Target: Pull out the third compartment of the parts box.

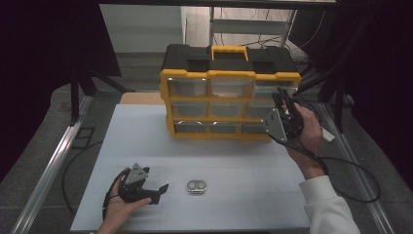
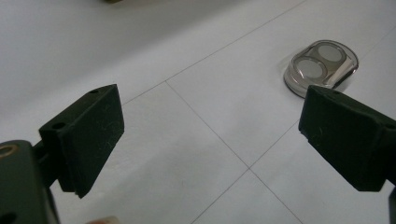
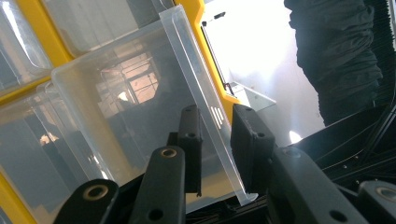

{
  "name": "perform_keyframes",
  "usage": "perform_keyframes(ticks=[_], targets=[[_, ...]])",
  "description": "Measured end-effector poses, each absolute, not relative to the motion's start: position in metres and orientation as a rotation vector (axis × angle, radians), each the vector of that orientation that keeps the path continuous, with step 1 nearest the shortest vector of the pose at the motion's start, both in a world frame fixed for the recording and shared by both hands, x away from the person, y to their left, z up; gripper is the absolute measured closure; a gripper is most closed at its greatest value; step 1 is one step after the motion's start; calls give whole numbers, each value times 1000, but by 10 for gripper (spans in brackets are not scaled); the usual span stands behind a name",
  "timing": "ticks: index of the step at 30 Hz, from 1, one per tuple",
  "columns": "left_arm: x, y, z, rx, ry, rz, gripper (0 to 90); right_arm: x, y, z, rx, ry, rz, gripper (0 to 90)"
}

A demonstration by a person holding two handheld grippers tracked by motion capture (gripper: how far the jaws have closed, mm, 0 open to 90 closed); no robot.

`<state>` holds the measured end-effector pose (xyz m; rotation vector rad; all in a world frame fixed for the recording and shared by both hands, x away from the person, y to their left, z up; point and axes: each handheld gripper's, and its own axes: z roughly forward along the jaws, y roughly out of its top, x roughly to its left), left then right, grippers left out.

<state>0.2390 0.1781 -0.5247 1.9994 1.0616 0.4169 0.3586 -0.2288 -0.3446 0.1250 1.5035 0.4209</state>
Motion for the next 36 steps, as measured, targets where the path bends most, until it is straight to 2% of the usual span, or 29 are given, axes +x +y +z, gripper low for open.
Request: perform_keyframes(ticks=[36], targets=[[240,178,-525,1993,1066,416,72,343,-230,-349,103,1473,424,738]])
